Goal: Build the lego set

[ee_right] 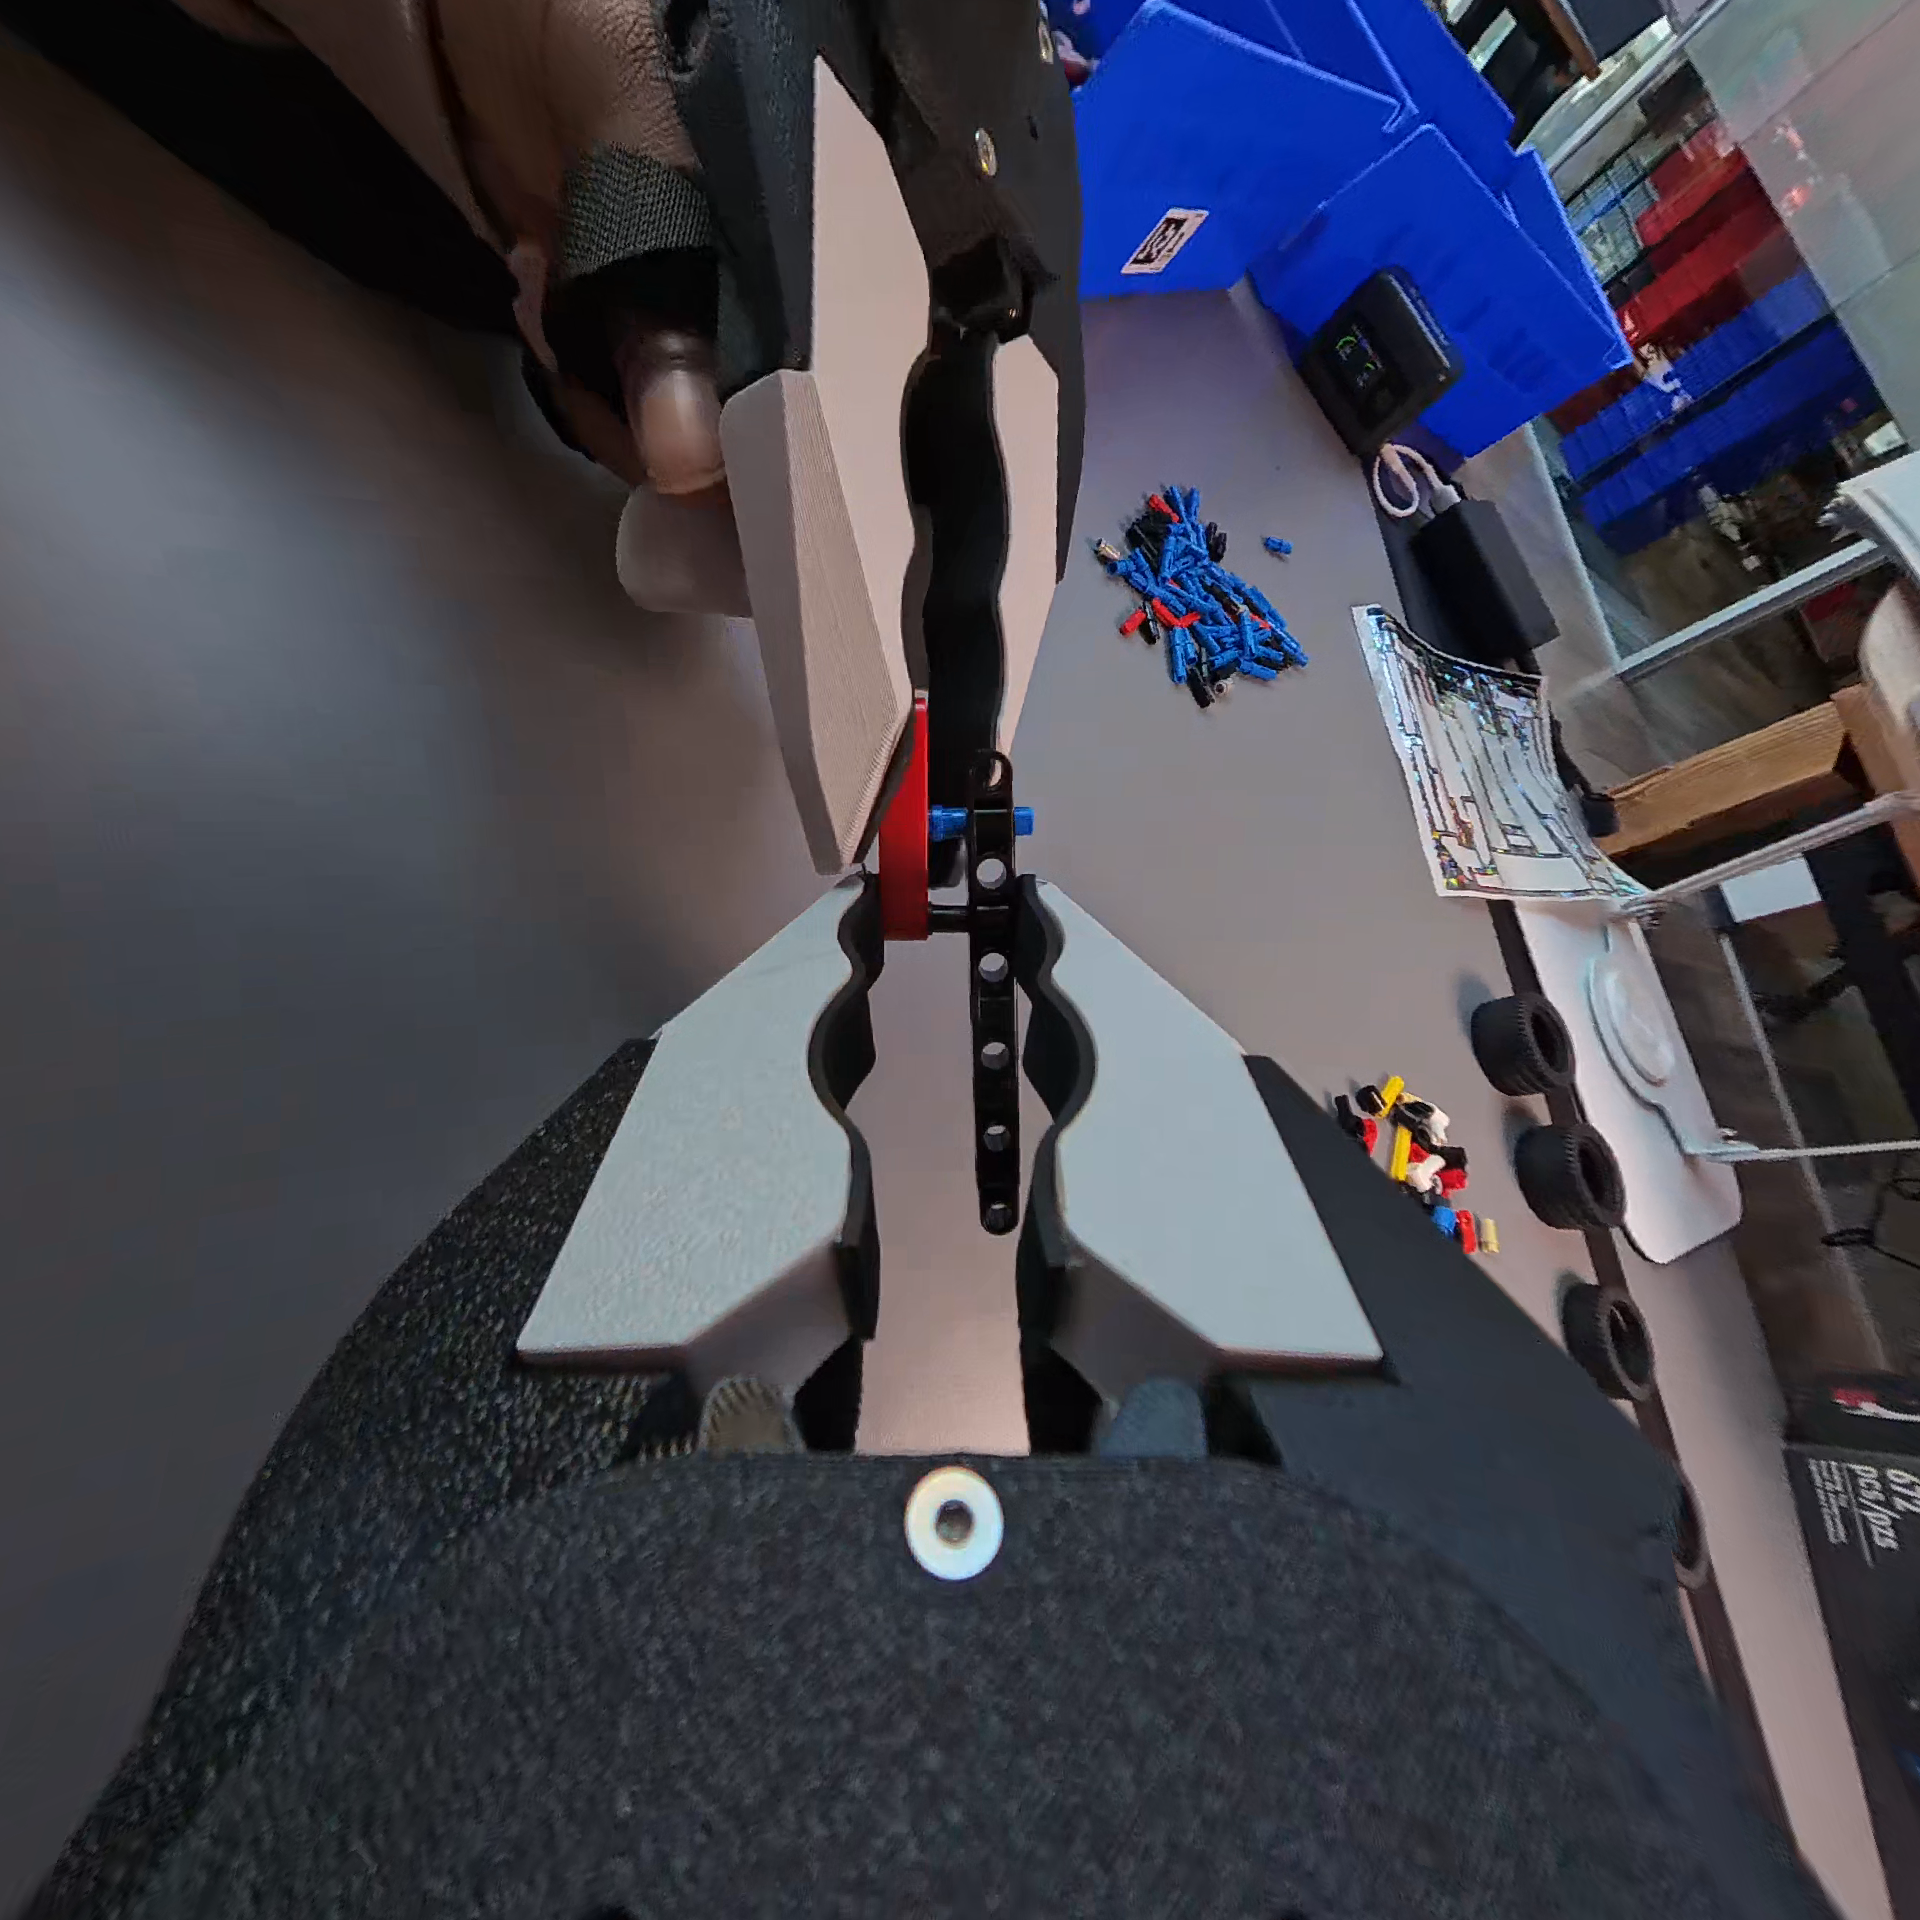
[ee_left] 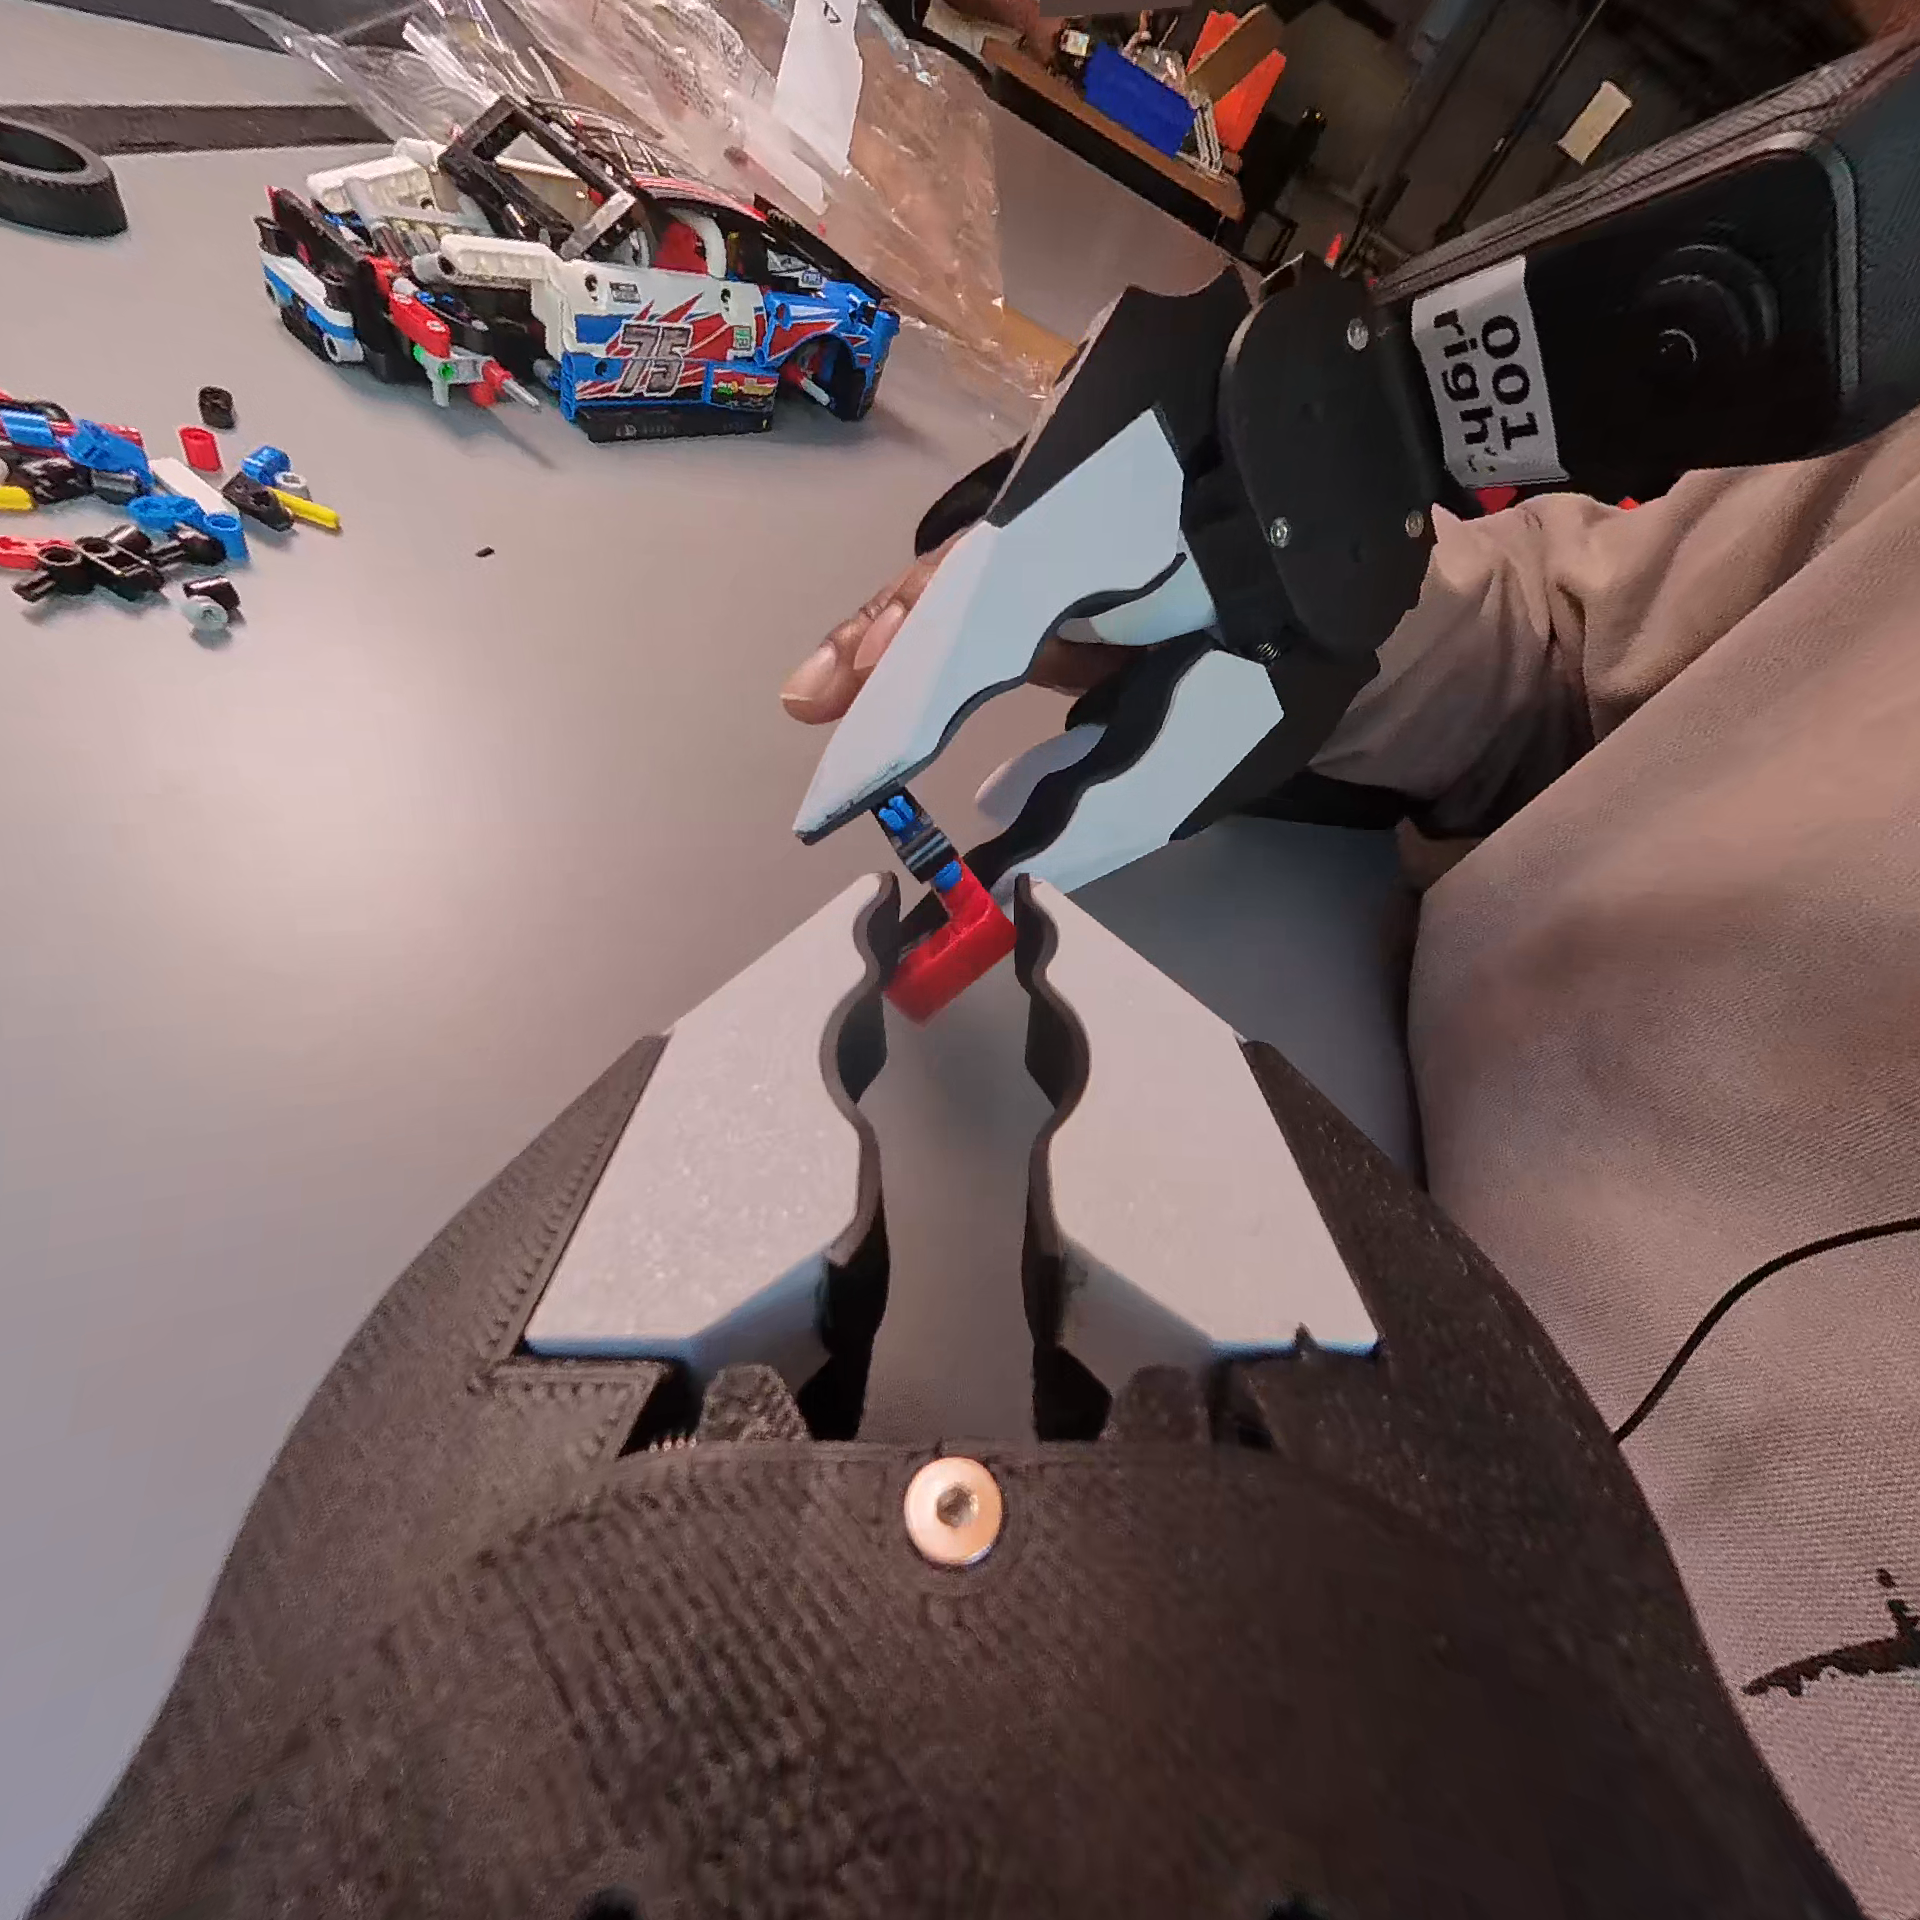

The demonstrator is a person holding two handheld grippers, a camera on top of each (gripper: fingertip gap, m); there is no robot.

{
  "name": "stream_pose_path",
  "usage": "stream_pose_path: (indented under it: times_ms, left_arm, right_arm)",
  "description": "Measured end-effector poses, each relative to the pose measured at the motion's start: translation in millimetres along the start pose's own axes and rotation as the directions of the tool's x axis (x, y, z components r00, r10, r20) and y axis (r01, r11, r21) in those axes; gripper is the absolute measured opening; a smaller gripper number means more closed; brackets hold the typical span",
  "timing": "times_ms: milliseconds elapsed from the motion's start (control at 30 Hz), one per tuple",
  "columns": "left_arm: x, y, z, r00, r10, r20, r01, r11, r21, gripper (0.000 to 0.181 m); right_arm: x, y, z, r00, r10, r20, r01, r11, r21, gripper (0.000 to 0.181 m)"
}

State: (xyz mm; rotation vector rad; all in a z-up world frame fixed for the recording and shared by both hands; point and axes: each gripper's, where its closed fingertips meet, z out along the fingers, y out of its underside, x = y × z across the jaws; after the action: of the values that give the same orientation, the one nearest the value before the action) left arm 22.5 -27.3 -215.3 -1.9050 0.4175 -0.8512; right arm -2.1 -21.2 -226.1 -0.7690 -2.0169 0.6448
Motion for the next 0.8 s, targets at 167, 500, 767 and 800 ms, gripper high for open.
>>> stream_pose_path:
  times_ms: [167, 500, 767, 800]
  left_arm:
    - [-0.7, -2.9, -4.3, 0.999, -0.025, -0.021, 0.025, 1.0, 0.019, 0.017]
    - [6.6, -3.0, -6.6, 1.0, 0.004, -0.021, -0.003, 1.0, 0.028, 0.017]
    - [4.6, -2.7, -7.1, 1.0, 0.0, -0.011, 0.0, 0.999, 0.036, 0.016]
    - [4.6, -2.6, -6.5, 1.0, -0.002, -0.014, 0.003, 0.999, 0.037, 0.016]
  right_arm:
    - [1.4, -4.3, 2.9, 0.999, 0.049, -0.003, -0.049, 0.998, 0.042, 0.024]
    - [-4.7, -1.5, 6.1, 0.999, 0.038, 0.02, -0.038, 0.999, 0.029, 0.023]
    - [-6.6, -1.3, 7.4, 0.999, 0.034, 0.022, -0.035, 0.999, 0.033, 0.021]
    - [-7.1, -0.9, 6.8, 0.999, 0.037, 0.024, -0.038, 0.999, 0.033, 0.021]
